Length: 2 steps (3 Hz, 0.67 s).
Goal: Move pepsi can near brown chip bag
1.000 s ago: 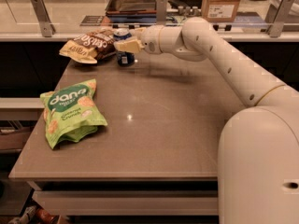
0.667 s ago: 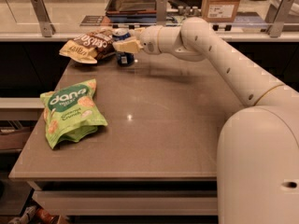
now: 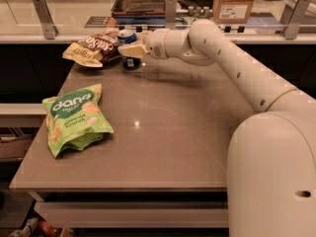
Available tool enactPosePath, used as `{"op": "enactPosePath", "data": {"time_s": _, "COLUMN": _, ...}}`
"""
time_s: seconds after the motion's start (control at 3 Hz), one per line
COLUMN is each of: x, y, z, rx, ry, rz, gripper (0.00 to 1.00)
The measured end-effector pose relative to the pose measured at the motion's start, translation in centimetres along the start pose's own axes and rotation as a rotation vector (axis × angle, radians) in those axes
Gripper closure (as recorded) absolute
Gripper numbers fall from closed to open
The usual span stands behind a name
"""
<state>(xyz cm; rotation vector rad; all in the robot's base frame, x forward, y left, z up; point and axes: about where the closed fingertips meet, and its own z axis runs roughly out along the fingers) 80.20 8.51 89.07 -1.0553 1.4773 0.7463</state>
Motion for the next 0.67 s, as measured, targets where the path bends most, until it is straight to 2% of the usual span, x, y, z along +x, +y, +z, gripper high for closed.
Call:
{"op": "enactPosePath", "data": {"time_s": 0.33, "x": 0.01, "y": 0.17, "z": 0.26, "rx": -0.004, "ry": 0.000, "rz": 0.001, "gripper": 0.00}}
{"op": "enactPosePath", "data": {"time_s": 0.67, "x": 0.01, "y": 0.18, "z": 0.27, "rx": -0.004, "ry": 0.000, "rz": 0.001, "gripper": 0.00}}
